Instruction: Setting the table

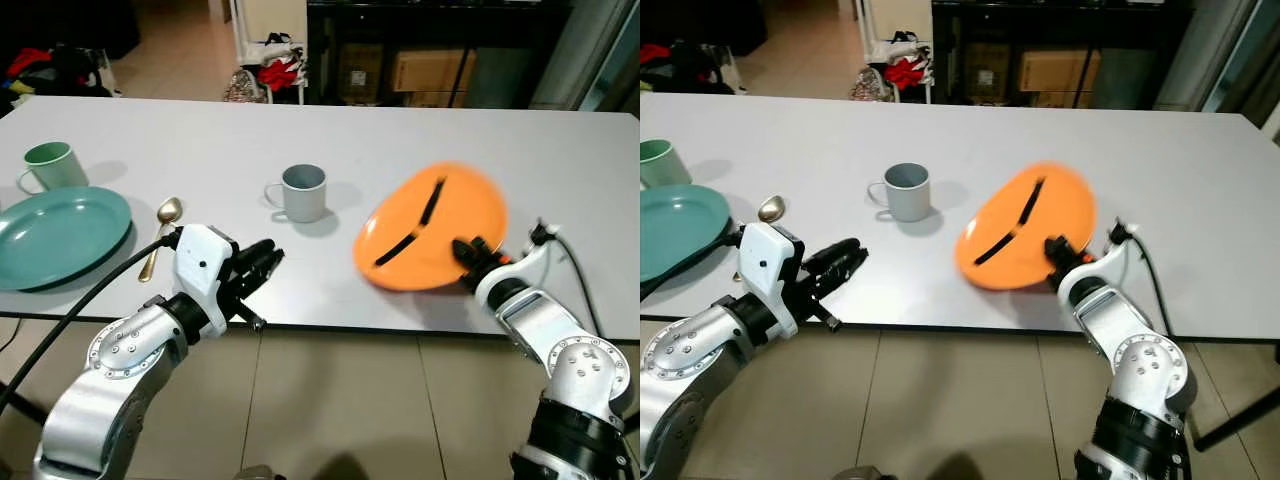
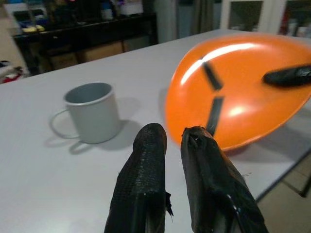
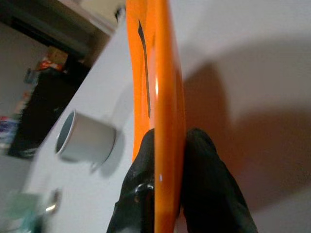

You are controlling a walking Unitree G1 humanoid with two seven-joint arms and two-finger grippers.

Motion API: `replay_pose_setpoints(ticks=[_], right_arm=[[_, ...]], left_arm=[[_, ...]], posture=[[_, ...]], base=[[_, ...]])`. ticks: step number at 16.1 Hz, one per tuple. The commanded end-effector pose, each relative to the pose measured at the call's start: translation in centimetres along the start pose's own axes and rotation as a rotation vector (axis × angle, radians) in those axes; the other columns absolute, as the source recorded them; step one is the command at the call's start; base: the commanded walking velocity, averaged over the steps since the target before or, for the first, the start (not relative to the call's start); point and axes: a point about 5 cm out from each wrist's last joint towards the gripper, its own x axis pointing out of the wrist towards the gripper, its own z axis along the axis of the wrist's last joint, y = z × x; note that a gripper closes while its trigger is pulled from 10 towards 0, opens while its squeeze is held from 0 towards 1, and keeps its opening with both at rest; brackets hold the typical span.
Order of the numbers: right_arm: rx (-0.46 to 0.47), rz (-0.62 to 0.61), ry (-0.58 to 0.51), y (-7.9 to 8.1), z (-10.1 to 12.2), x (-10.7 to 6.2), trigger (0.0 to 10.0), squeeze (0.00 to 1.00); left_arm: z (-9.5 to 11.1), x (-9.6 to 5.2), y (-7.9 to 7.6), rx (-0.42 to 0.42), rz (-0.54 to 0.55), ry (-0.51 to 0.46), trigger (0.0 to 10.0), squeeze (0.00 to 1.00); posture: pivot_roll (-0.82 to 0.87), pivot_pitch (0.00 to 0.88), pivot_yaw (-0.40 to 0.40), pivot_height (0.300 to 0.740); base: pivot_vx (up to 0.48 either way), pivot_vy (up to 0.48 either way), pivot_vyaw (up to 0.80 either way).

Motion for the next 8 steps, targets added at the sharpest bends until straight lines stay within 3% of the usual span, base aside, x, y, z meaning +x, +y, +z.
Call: replay_pose_setpoints(ticks=[1, 3, 5, 8], right_arm=[[0.064, 0.059, 0.088, 0.8, -0.6, 0.4, 10.0, 0.00], [0.152, 0.079, 0.147, 1.0, -1.1, 1.2, 10.0, 0.00], [0.231, 0.082, 0.213, 1.2, -1.9, 3.1, 10.0, 0.00], [0.246, 0.057, 0.305, 1.4, -3.3, 5.0, 10.0, 0.00]], left_arm=[[0.3, -0.1, -0.2, -0.004, -0.026, 0.003, 10.0, 0.00], [0.2, 0.0, -0.1, -0.008, -0.029, 0.019, 10.0, 0.00], [-0.1, 0.2, 0.3, 0.004, -0.014, 0.049, 10.0, 0.00], [-0.1, 0.2, 0.5, 0.003, -0.015, 0.062, 10.0, 0.00]], posture=[[0.05, 0.000, 0.015, 0.740], [0.05, 0.000, 0.020, 0.740], [0.05, 0.000, 0.027, 0.740], [0.06, 0.000, 0.026, 0.740]], base=[[0.000, 0.000, 0.00], [0.000, 0.000, 0.00], [0.000, 0.000, 0.00], [0.000, 0.000, 0.00]])
